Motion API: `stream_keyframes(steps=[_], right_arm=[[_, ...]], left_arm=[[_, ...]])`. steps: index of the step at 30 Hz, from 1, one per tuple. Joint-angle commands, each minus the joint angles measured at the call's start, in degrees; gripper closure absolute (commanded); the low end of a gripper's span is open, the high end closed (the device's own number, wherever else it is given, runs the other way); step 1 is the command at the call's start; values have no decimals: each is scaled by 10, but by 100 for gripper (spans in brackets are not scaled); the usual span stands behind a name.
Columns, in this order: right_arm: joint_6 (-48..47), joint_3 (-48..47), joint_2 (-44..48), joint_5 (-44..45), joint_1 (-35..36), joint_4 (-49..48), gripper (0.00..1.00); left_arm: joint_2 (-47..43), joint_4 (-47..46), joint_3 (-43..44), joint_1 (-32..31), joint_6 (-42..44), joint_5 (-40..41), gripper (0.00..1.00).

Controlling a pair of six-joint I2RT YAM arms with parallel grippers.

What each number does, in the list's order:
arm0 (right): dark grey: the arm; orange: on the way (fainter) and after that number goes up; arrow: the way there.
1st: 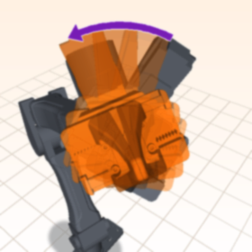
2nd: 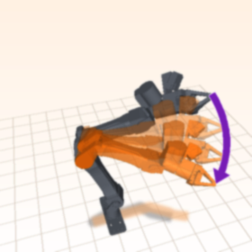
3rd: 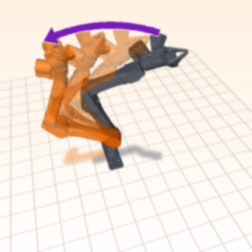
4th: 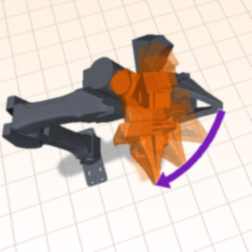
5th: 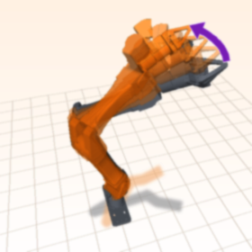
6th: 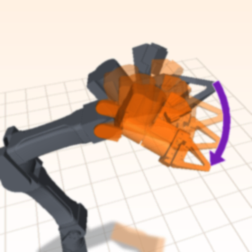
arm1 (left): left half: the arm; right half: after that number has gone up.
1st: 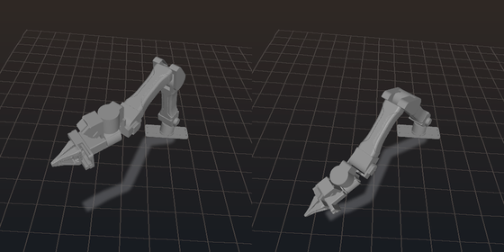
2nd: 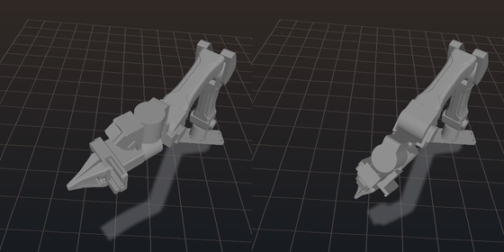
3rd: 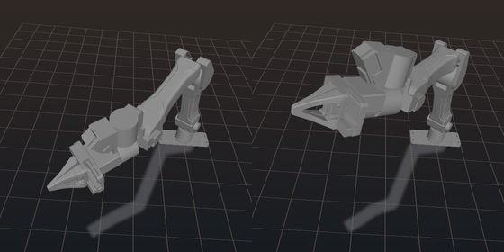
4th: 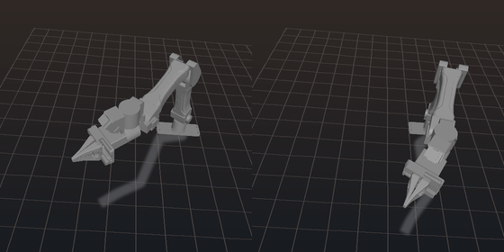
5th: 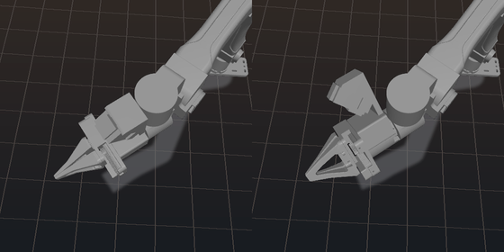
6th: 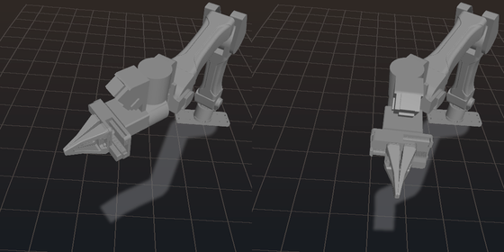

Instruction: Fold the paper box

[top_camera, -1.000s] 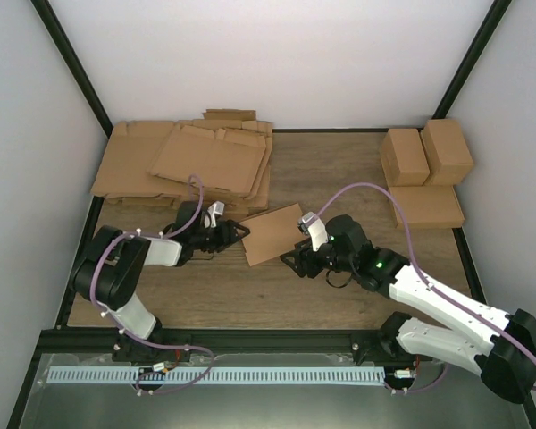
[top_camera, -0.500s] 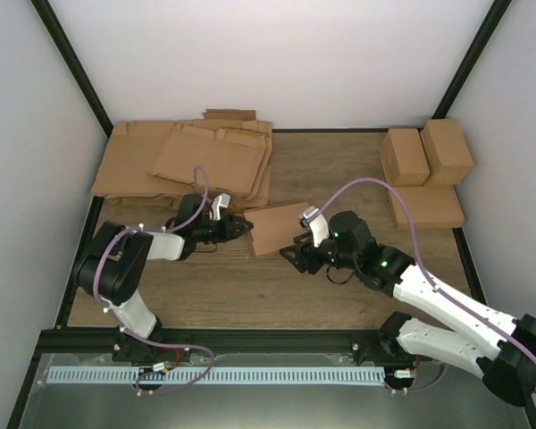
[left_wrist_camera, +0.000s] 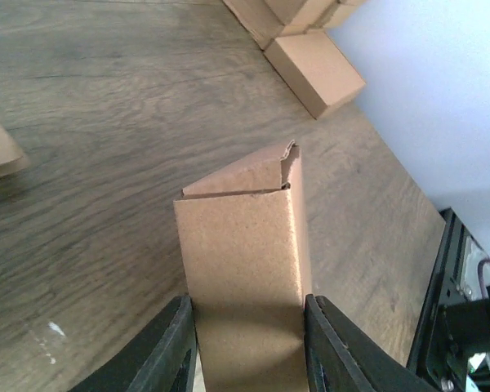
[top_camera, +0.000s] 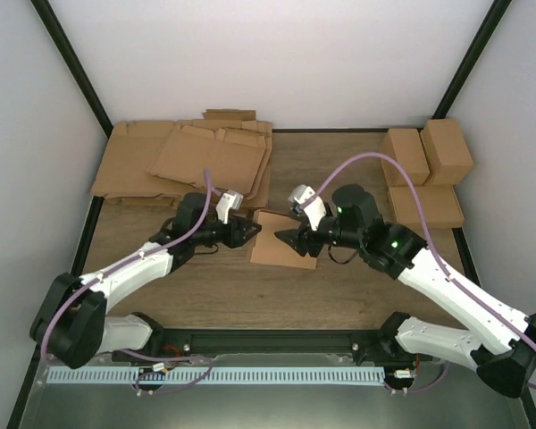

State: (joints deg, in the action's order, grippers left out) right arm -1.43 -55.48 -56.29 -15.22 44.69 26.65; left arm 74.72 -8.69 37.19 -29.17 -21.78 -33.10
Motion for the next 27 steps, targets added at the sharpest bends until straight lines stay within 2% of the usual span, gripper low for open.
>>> stream_keyframes(steps=[1, 4, 9, 13, 19, 27], right_arm=[[-156, -101, -49, -54, -4, 90, 37], [-208, -166, -85, -45, -10, 146, 36], [-309, -257, -149, -145, -46, 265, 35], [-380, -238, -148, -173, -48, 296, 35], [-395, -193, -121, -193, -57, 266, 33], [-430, -212, -173, -215, -73, 304, 34]], left_arm=[[-49, 64, 11, -49, 64, 77, 71], [-67, 82, 10, -81, 69, 103, 72], [-104, 103, 7, -126, 73, 141, 72], [-144, 106, -4, -151, 75, 162, 72], [-190, 91, -27, -175, 83, 176, 72], [-200, 93, -28, -195, 94, 187, 73]])
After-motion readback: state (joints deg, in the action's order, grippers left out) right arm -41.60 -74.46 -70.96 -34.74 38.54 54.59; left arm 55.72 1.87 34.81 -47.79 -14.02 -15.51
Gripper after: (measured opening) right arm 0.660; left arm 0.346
